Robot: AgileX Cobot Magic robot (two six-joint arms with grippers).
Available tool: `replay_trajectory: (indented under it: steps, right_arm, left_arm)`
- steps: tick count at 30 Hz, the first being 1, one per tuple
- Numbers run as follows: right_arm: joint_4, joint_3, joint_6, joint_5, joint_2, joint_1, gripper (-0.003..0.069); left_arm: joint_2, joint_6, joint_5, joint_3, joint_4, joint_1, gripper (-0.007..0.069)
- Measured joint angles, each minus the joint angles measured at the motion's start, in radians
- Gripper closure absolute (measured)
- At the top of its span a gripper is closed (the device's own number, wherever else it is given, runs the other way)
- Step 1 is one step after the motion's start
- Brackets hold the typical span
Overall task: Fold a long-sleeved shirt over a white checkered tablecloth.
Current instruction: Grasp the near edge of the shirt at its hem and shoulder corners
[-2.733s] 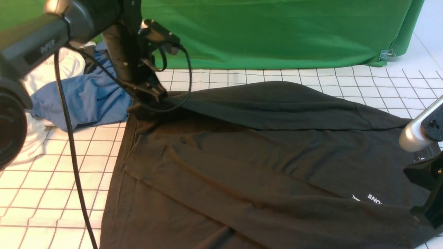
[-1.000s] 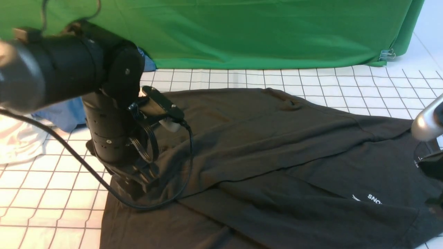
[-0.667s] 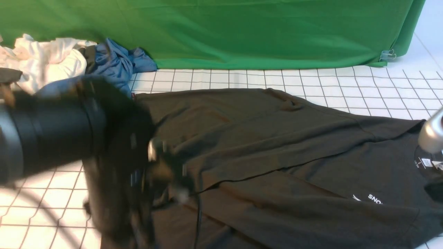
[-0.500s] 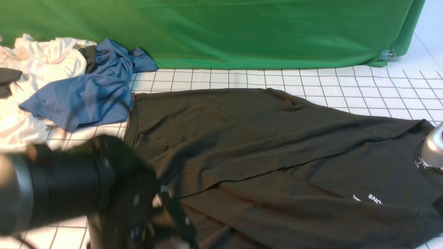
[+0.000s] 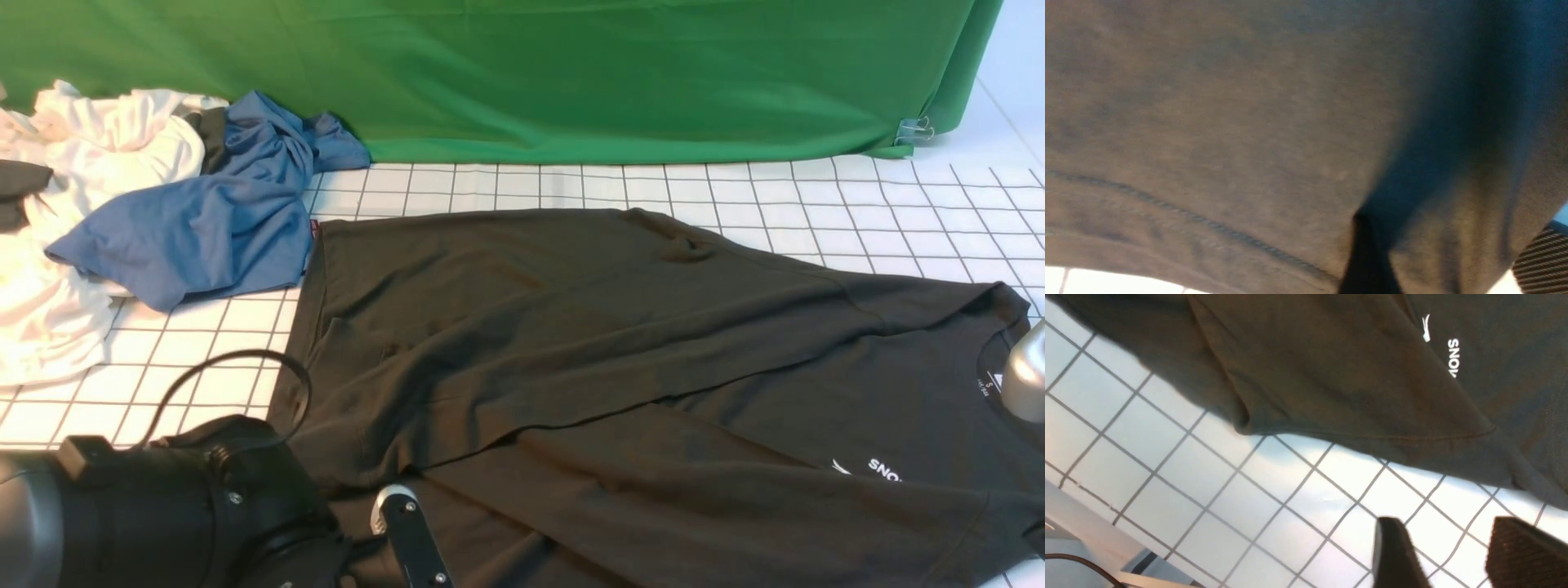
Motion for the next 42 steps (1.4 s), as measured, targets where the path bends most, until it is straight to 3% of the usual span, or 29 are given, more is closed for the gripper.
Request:
replay_trajectory:
  steps: [3,4,9,12,17,22,34,42]
  right_arm:
    - [0.000,0.000,0.000,0.000,0.000,0.000,0.0288]
    - [0.000,0.000,0.000,0.000,0.000,0.000,0.0286]
    - [0.000,0.000,-0.004,0.000,0.000,0.000,0.0287]
    - [0.000,0.001,-0.016,0.000,0.000,0.000,0.0286]
    - [0.000,0.065,-0.063,-0.012,0.027,0.000,0.0228]
    - [-0.004,0.213,-0.076,-0.155,0.103,0.000,0.0123]
    - [-0.096,0.278,-0.086,-0.463,0.383,0.000,0.0108]
    - [-0.130,0.279,-0.079,-0.535,0.567,0.000,0.0108]
  left_arm:
    - [0.000,-0.017,-0.003,0.000,0.009,0.000,0.0345]
    - [0.000,-0.023,-0.008,0.000,0.015,0.000,0.0411]
    - [0.000,-0.027,-0.018,0.000,0.038,0.000,0.0601]
    - [-0.010,-0.034,0.013,-0.011,0.059,0.000,0.0648]
    - [-0.062,-0.055,0.149,-0.058,0.103,0.000,0.0653]
    - [-0.123,-0.057,0.220,-0.057,0.124,0.000,0.0653]
    - [-0.139,-0.059,0.186,-0.047,0.108,0.000,0.0653]
    - [-0.139,-0.060,0.181,-0.045,0.101,0.000,0.0653]
